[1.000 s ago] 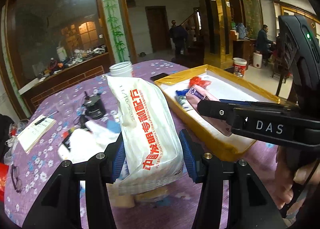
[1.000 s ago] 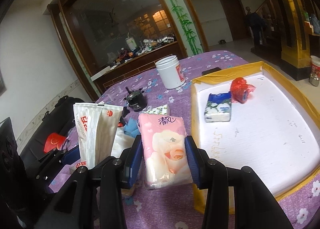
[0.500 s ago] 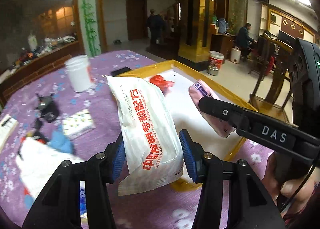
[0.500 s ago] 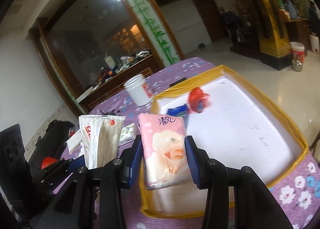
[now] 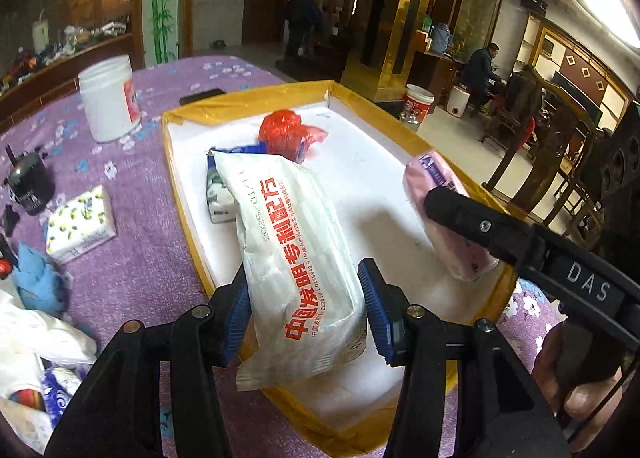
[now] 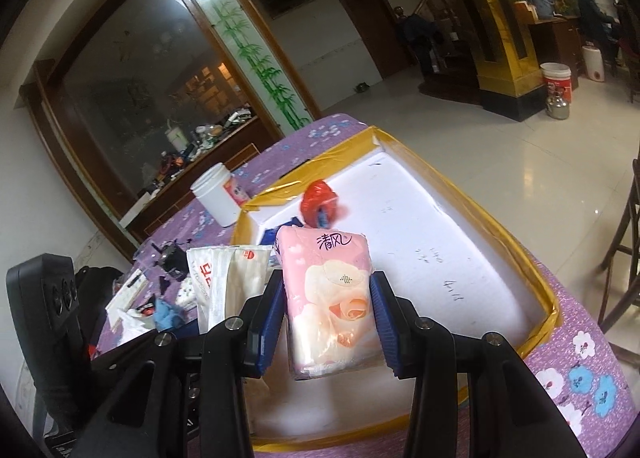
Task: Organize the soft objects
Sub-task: 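Lower the white bag into the tray and open the left gripper while the right holds the pink pack above, then lower the pink tissue pack into the tray and open the right gripper, then move the right gripper to the blue Vinda roll pack and grasp it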
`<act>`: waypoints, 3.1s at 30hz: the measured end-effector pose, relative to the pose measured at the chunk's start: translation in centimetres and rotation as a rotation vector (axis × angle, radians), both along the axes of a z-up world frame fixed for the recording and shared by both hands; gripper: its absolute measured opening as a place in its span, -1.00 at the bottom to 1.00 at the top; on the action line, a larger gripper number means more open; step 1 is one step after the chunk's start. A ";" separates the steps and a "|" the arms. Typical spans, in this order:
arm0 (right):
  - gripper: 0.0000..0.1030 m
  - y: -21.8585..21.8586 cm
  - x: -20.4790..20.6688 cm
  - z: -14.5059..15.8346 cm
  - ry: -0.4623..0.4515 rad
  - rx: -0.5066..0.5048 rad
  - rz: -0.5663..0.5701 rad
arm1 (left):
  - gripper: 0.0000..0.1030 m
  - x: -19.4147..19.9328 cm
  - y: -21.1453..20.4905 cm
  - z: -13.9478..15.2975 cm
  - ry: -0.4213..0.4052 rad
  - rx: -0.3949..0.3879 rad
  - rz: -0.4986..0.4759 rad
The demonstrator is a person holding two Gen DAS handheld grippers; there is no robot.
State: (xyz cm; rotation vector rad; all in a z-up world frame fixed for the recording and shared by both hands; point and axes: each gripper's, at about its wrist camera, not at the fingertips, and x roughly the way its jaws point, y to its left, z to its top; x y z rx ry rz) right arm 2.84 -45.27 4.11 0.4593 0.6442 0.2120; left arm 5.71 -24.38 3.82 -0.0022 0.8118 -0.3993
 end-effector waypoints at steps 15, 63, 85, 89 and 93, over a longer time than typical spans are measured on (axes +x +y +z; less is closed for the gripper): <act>-0.16 0.5 2.8 -1.2 0.083 -0.052 -0.004 | -0.04 0.4 0.7 -0.1 0.034 -0.074 -0.029; 0.08 3.5 0.4 1.4 0.030 -0.042 0.067 | 0.16 -5.3 4.5 3.3 -0.023 -0.052 -0.039; 0.08 18.0 -2.7 0.5 0.067 -0.155 0.471 | 0.17 -10.8 22.8 -1.0 -0.013 -0.192 0.335; 0.08 20.6 -2.5 -0.9 0.139 -0.131 0.557 | 0.17 -11.0 23.9 -1.6 0.004 -0.247 0.335; 0.23 22.5 -1.9 -1.9 0.193 -0.141 0.569 | 0.17 -10.9 23.4 -1.6 0.004 -0.235 0.316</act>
